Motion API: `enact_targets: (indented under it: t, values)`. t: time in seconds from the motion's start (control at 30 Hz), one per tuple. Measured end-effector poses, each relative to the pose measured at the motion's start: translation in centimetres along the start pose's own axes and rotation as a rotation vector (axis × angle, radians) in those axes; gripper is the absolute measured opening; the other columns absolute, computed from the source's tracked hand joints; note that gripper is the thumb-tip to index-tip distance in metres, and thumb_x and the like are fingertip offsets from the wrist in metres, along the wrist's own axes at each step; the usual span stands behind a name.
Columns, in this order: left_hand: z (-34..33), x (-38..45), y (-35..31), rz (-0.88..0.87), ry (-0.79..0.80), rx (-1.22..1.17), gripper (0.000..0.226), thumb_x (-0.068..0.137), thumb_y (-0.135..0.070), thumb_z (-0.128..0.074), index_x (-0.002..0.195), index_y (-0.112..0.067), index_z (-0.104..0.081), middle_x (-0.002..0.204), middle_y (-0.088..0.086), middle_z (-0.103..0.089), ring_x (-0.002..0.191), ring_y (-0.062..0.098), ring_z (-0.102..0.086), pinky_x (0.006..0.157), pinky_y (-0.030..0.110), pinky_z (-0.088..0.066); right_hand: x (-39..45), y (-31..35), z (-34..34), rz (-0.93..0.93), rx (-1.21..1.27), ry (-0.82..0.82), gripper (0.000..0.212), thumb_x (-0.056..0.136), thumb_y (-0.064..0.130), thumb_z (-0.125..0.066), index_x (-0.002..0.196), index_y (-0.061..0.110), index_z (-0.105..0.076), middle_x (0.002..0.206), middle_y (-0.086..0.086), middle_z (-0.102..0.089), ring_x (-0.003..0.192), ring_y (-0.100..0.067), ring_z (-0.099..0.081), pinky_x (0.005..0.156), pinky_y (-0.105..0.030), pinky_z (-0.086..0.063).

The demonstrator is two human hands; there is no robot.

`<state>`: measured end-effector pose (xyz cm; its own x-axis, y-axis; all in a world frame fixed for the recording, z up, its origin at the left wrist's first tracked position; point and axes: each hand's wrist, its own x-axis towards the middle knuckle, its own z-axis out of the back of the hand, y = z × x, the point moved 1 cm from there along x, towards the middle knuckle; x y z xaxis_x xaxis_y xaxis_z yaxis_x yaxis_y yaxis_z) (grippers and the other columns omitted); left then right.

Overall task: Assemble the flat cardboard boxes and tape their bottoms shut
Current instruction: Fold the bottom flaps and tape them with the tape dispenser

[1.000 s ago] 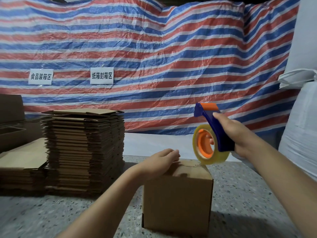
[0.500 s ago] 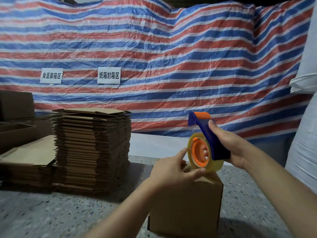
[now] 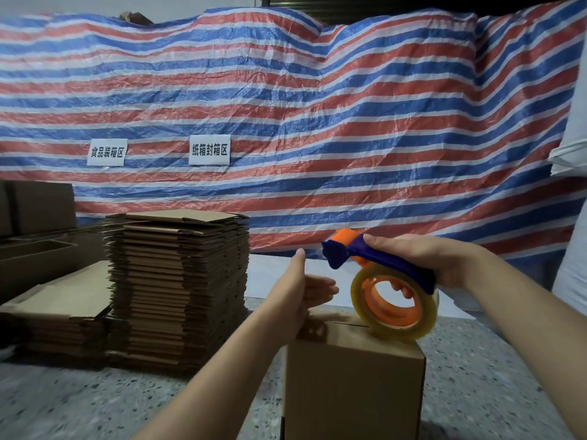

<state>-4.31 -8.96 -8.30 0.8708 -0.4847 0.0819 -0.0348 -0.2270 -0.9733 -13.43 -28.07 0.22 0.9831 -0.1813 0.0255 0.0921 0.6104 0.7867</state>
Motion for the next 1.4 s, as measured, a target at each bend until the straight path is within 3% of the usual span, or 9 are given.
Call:
enact_targets:
  t: [0.13, 0.27, 0.33, 0.4, 0.47, 0.67, 0.83, 1.1, 1.4]
  values:
    - [-0.5, 0.0, -0.6, 0.016, -0.006, 0.006, 0.067, 0.098, -0.059, -0.037, 0.097, -0.002, -0.071, 0.09, 0.013, -0.076, 0.091, 0.026, -0.072, 0.094, 0.032, -0.049, 0.3, 0.9, 0.2, -0.01, -0.056, 0.098, 0.083, 0.064, 0.075, -0.068, 0.111, 0.007, -0.067, 0.084, -0.011, -0.075, 0.061, -0.018, -0.068, 0.052, -0.03, -0.055]
    - [-0.9, -0.4, -0.9, 0.039, -0.057, -0.059, 0.042, 0.098, -0.033, -0.054, 0.114, 0.004, -0.065, 0.098, 0.018, -0.074, 0.084, 0.023, -0.071, 0.05, 0.014, -0.051, 0.4, 1.0, 0.2, -0.037, -0.108, 0.119, 0.077, 0.07, 0.073, -0.064, 0.111, 0.008, -0.067, 0.087, -0.01, -0.076, 0.062, -0.018, -0.069, 0.053, -0.028, -0.055]
    - [-1.0, -0.5, -1.0, 0.038, -0.049, -0.048, 0.029, 0.096, -0.021, -0.056, 0.112, 0.001, -0.067, 0.091, 0.012, -0.073, 0.082, 0.019, -0.07, 0.076, 0.015, -0.055, 0.4, 1.0, 0.2, -0.041, -0.113, 0.113, 0.077, 0.069, 0.073, -0.064, 0.111, 0.009, -0.066, 0.088, -0.01, -0.076, 0.062, -0.017, -0.069, 0.053, -0.028, -0.055]
    - [-1.0, -0.4, -0.8, 0.053, -0.044, -0.026, 0.022, 0.096, -0.014, -0.053, 0.109, -0.003, -0.067, 0.09, 0.007, -0.074, 0.087, 0.016, -0.069, 0.111, 0.033, -0.033, 0.5, 1.0, 0.1, -0.046, -0.119, 0.109, 0.077, 0.068, 0.072, -0.064, 0.111, 0.009, -0.066, 0.087, -0.01, -0.076, 0.062, -0.017, -0.069, 0.054, -0.028, -0.055]
    - [-0.9, -0.3, -0.5, 0.063, -0.064, 0.002, 0.022, 0.097, -0.014, -0.052, 0.11, -0.005, -0.068, 0.092, 0.004, -0.075, 0.094, 0.015, -0.068, 0.114, 0.041, -0.023, 0.5, 1.1, 0.1, -0.056, -0.134, 0.111, 0.076, 0.068, 0.072, -0.064, 0.11, 0.009, -0.066, 0.087, -0.01, -0.076, 0.061, -0.016, -0.069, 0.054, -0.028, -0.055]
    - [-0.8, 0.1, 0.3, 0.008, -0.215, 0.055, 0.017, 0.092, -0.011, -0.057, 0.078, -0.01, -0.067, 0.078, 0.004, -0.07, 0.09, 0.018, -0.065, 0.079, 0.033, -0.041, 0.8, 1.7, 0.5, -0.115, -0.224, 0.122, 0.075, 0.066, 0.072, -0.064, 0.107, 0.009, -0.068, 0.083, -0.008, -0.076, 0.059, -0.015, -0.067, 0.053, -0.027, -0.055]
    - [0.3, 0.5, 0.8, 0.057, -0.453, -0.186, 0.021, 0.098, -0.011, -0.041, 0.084, -0.009, -0.056, 0.081, 0.006, -0.057, 0.074, 0.017, -0.056, 0.088, 0.042, -0.054, 0.9, 1.1, 1.7, -0.162, -0.261, 0.123, 0.077, 0.061, 0.072, -0.069, 0.107, 0.009, -0.069, 0.081, -0.009, -0.076, 0.059, -0.015, -0.068, 0.053, -0.027, -0.055]
    - [1.2, -0.3, 1.3, -0.032, -0.453, -0.292, 0.02, 0.097, -0.007, -0.043, 0.082, -0.004, -0.057, 0.083, 0.011, -0.058, 0.071, 0.019, -0.063, 0.068, 0.036, -0.06, 0.8, 1.3, 1.4, -0.178, -0.365, 0.158, 0.085, 0.055, 0.073, -0.071, 0.113, 0.01, -0.066, 0.09, -0.01, -0.077, 0.067, -0.017, -0.07, 0.058, -0.027, -0.056]
    - [5.3, -2.1, 2.6, -0.186, -0.376, 0.215, 0.029, 0.09, -0.026, -0.069, 0.071, -0.004, -0.067, 0.064, 0.003, -0.062, 0.044, 0.009, -0.053, 0.044, 0.021, -0.045, 1.3, 3.5, 0.1, -0.252, -0.513, 0.188, 0.075, 0.061, 0.071, -0.073, 0.109, 0.013, -0.069, 0.086, -0.007, -0.078, 0.065, -0.015, -0.072, 0.058, -0.027, -0.057]
